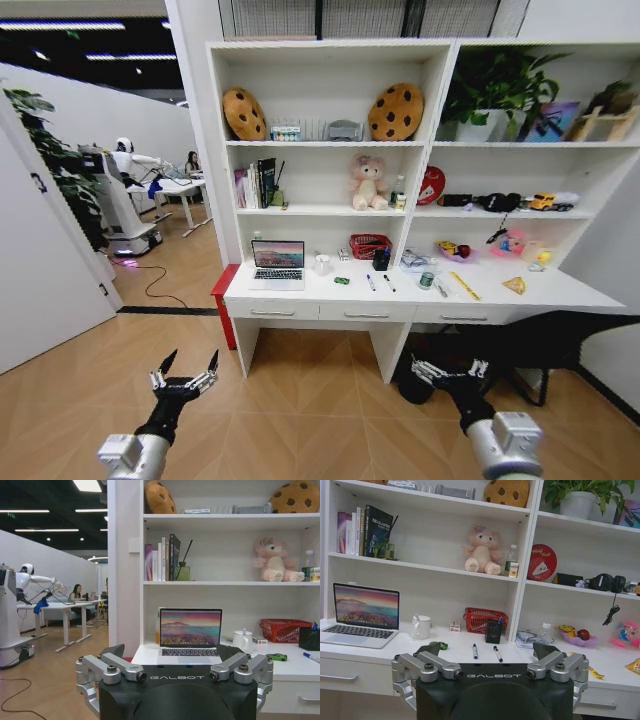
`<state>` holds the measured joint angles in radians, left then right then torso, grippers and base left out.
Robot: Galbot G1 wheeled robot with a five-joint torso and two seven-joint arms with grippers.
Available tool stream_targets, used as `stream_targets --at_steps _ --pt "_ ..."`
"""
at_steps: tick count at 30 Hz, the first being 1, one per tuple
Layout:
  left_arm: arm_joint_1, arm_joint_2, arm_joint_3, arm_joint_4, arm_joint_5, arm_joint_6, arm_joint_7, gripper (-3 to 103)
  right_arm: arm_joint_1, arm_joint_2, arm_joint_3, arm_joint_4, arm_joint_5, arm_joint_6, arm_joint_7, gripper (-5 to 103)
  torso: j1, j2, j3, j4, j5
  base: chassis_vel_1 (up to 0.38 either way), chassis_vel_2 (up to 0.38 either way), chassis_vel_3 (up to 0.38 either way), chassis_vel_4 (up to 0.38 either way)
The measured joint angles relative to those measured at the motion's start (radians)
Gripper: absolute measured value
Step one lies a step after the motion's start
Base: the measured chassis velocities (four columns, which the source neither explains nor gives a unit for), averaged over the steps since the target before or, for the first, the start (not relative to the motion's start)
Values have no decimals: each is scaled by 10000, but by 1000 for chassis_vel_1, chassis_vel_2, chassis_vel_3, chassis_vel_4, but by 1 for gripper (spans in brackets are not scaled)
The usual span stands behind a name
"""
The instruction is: Organize the objects on the table.
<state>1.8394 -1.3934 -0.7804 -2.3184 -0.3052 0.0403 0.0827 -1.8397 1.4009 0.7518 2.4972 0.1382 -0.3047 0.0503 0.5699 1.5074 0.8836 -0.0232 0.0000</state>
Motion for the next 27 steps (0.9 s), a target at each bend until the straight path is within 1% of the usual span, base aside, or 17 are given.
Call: stream_targets --at_steps 11,13,27 --pt "105 -6 -29 -51 93 -32 -3 100 0 52 -81 6 -18 26 67 100 0 0 0 0 0 0 0 0 0" --pt "167 -37 -29 -43 287 -82 117 100 5 64 -101 -18 -50 37 106 100 0 -1 0 0 1 0 0 0 0" --pt "191 -86 -30 -35 444 -140 212 100 85 49 -72 -89 -29 36 134 100 0 -2 0 0 0 0 0 0 0"
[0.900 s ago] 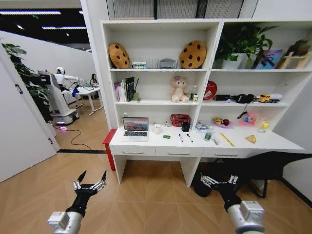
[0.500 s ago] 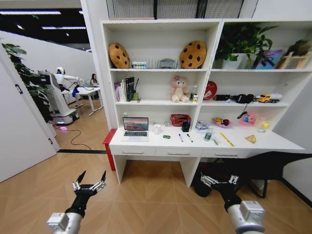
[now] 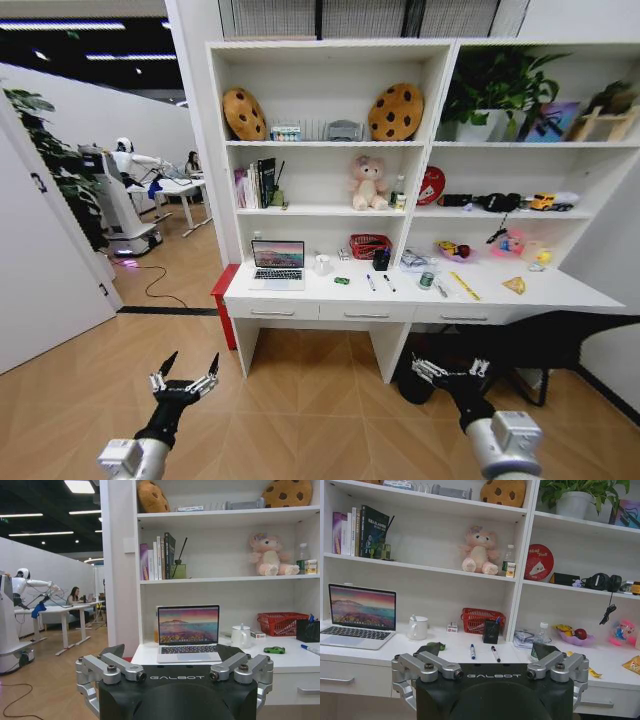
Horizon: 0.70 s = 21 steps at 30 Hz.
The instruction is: Organize the objects on the table.
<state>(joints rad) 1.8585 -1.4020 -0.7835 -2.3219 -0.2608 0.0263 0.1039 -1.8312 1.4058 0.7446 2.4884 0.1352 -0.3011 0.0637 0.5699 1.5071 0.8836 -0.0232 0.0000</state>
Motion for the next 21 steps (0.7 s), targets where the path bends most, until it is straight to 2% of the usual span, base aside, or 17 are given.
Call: stream_targets --at_steps 21 --pt "26 -27 -33 -5 -1 -17 45 100 59 -7 11 -183 25 193 -76 100 -1 1 -1 0 0 -5 2 3 -3"
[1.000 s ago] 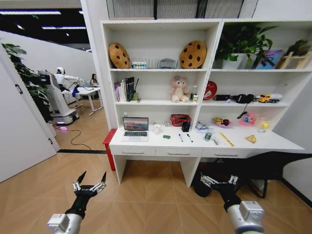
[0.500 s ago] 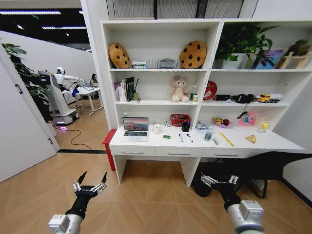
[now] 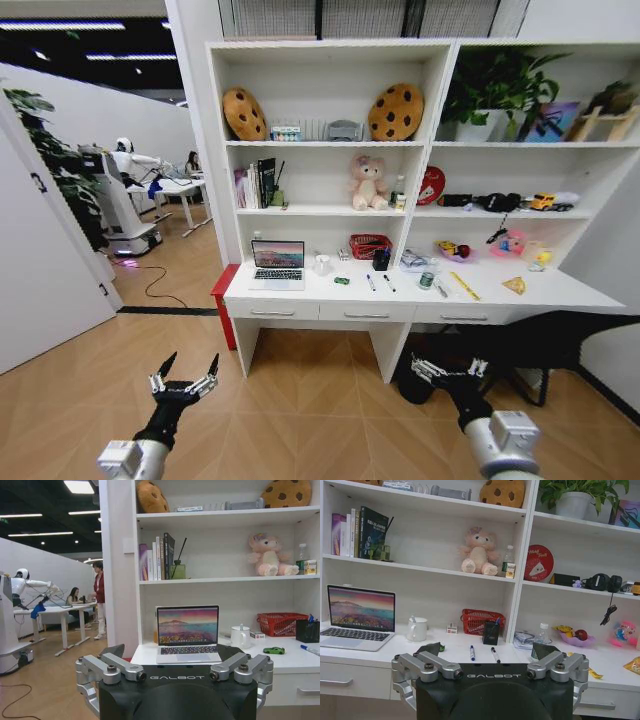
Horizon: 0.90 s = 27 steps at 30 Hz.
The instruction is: Organize the objects on the table.
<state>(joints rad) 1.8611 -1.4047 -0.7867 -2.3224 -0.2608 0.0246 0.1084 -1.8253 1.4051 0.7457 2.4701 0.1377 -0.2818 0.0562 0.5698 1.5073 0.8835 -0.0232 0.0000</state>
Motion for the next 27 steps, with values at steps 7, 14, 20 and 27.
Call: stream_targets --at_steps 7,14,20,27 --pt "-10 18 -10 12 -10 -14 14 100 -4 10 7 -3 -13 9 -5 100 -1 2 -1 -1 -2 -132 106 102 -126" --pt "-10 -13 -8 24 -9 -43 31 100 -10 6 6 -7 -26 23 -11 100 6 -1 2 1 -3 -218 221 222 -214" --pt "-6 -25 -19 24 -9 -52 37 100 6 -7 5 -12 -24 25 -16 100 7 -2 3 0 -2 -220 217 227 -214" --pt "21 -56 -32 18 -2 -61 38 100 10 1 -28 -41 -25 30 -31 100 1 0 1 -2 -3 -190 193 188 -199"
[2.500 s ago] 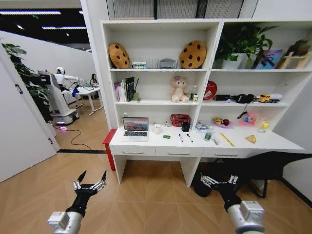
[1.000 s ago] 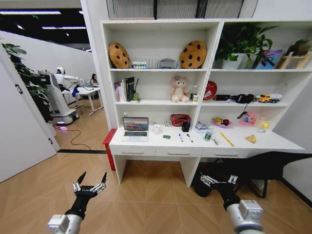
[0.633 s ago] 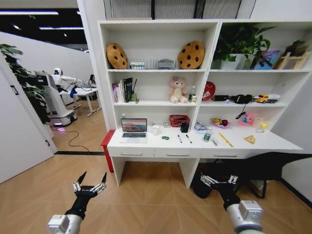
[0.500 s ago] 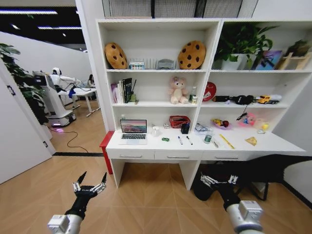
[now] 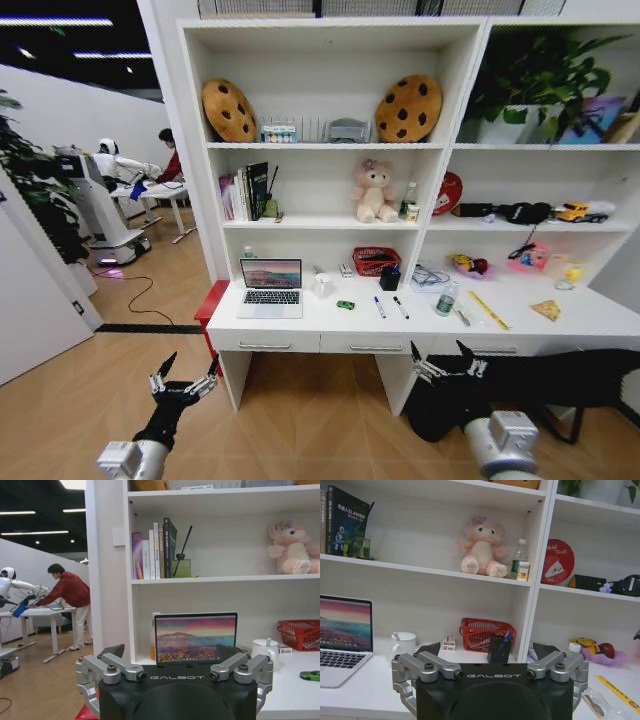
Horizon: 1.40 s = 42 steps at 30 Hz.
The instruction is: Organize the objects on the table.
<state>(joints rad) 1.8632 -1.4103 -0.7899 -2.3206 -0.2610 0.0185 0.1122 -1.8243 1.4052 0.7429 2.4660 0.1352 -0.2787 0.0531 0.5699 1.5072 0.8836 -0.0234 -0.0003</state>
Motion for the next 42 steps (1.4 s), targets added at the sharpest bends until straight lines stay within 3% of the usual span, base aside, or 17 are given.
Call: stream_targets --at_steps 22,34,42 --pt "23 -83 3 71 45 -81 8 100 15 7 -86 -199 -228 21 -119 100 7 -2 2 4 6 -193 202 192 -195" --pt "49 -93 31 74 48 -151 -47 100 -3 28 -145 -303 -275 97 -141 100 -5 3 -2 2 3 -36 33 37 -35" --pt "-272 576 56 225 -106 -157 -122 103 -21 -172 -54 -314 -87 229 50 100 -2 2 -1 2 2 0 0 0 0"
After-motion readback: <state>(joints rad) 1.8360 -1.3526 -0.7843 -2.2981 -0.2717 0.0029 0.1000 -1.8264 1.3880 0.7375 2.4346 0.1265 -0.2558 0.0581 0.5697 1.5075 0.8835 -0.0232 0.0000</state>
